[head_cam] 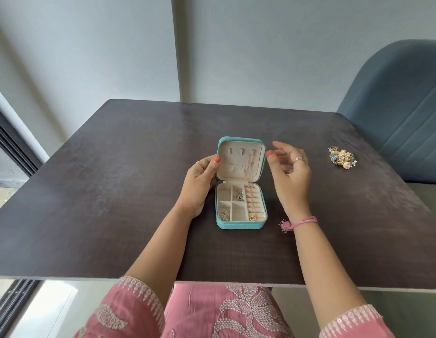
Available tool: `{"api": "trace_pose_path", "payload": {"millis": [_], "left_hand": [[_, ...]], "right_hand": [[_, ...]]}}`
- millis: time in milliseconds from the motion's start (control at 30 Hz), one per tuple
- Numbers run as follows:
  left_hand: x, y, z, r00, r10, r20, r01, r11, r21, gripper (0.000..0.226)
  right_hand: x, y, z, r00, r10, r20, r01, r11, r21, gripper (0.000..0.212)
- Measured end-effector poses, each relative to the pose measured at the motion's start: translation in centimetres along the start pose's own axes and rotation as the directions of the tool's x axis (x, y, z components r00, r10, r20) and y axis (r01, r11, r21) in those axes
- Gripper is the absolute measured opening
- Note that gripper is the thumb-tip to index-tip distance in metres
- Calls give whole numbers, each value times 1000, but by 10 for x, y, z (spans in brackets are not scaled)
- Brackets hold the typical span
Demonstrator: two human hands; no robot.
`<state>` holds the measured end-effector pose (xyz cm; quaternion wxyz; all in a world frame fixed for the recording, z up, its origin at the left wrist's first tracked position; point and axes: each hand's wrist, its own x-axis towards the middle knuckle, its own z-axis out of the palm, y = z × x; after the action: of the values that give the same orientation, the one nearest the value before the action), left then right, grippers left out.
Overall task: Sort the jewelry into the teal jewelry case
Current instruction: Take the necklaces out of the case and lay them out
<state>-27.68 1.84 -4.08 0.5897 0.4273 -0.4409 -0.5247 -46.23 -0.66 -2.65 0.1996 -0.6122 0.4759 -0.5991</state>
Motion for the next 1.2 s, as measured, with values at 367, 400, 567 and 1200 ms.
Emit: {"api": "trace_pose_path", "payload": {"millis": [367,400,567,1200], "left_hand": [[1,-3,-1,1000,5,0,-5,1000,-21,32],[1,-4,-1,1000,3,-4,-3,1000,-20,33],[2,-5,-2,1000,2,-11,-3,999,-35,33],[2,-5,-2,999,-5,-49,3,999,-39,33]], "right_hand": [[-6,-9,14,946,-311,87,280,654,-702,16],[-5,-10,16,943,-320,91,285,637,-716,16],[-5,-12,21,927,-359,111,311,568,-762,16],[10,-6,21,785,-609,114,451,435,-779,22]]}}
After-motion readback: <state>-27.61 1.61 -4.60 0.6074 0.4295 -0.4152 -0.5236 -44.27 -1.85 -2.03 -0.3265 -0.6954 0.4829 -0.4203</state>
